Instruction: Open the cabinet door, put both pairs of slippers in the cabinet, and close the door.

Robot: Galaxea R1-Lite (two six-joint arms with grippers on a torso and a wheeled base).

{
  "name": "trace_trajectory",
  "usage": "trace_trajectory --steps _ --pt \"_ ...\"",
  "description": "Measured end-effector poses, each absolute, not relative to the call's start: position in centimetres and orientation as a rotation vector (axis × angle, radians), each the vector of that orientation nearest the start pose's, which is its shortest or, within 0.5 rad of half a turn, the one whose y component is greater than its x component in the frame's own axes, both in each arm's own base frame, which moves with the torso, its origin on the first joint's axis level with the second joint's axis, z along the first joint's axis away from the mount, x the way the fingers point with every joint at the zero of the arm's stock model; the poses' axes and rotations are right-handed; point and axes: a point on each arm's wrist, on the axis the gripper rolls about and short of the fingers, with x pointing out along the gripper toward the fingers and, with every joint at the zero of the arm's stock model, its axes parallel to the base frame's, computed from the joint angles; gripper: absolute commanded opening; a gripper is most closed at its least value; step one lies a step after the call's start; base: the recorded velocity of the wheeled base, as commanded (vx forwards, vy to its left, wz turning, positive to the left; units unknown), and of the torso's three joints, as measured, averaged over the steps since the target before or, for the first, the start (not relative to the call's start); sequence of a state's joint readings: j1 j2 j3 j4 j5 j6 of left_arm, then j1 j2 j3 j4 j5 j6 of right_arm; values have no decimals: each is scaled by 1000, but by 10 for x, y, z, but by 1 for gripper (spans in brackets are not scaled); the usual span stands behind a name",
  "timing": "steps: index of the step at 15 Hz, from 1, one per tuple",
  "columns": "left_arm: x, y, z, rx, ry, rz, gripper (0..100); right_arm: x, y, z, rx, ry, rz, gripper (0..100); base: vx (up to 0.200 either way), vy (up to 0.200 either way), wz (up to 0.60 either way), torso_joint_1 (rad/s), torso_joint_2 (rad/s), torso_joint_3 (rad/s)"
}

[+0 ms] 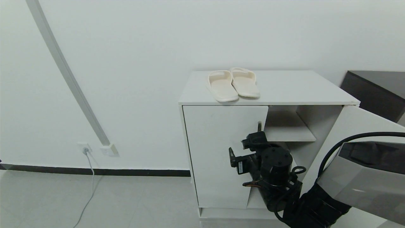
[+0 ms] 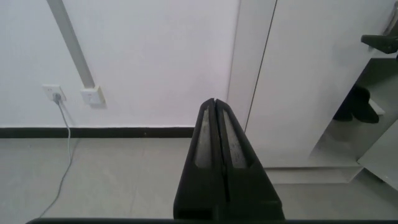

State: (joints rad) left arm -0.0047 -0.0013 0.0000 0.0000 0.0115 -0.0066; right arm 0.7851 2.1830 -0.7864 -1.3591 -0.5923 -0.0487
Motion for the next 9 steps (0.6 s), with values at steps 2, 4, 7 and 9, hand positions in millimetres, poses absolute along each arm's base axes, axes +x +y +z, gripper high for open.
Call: trace_trajectory --steps 2,4,7,9 --pt "-23 0 75 -7 -1 7 0 274 256 82 -73 25 194 100 0 0 0 210 -518 -322" --pt "-23 0 75 -6 -1 8 0 274 256 82 -74 26 193 100 0 0 0 220 -540 -325" --pt "-23 0 75 -7 -1 7 0 274 256 84 -63 13 200 100 0 0 0 242 -549 -323" --pt "-23 0 75 -7 -1 7 0 272 255 85 -57 2 214 100 0 0 0 254 -576 -327"
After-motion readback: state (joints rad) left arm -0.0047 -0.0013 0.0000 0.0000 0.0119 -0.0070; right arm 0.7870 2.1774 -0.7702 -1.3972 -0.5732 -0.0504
